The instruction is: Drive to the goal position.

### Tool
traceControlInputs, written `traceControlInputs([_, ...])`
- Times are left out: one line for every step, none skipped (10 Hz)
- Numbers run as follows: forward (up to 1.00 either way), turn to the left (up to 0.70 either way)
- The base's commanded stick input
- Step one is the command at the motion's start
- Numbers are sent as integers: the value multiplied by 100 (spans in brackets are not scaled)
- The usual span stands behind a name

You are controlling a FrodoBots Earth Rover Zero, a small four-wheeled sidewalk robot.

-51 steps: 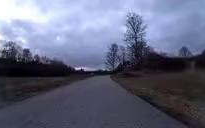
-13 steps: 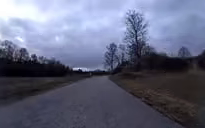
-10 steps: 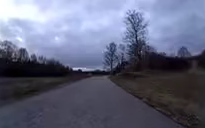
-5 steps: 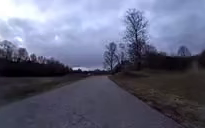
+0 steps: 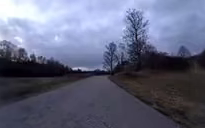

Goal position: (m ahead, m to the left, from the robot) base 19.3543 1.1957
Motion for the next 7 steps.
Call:
traceControlInputs([50, 0])
traceControlInputs([50, 0])
traceControlInputs([50, 0])
traceControlInputs([50, 0])
traceControlInputs([50, 0])
traceControlInputs([50, 0])
traceControlInputs([50, 0])
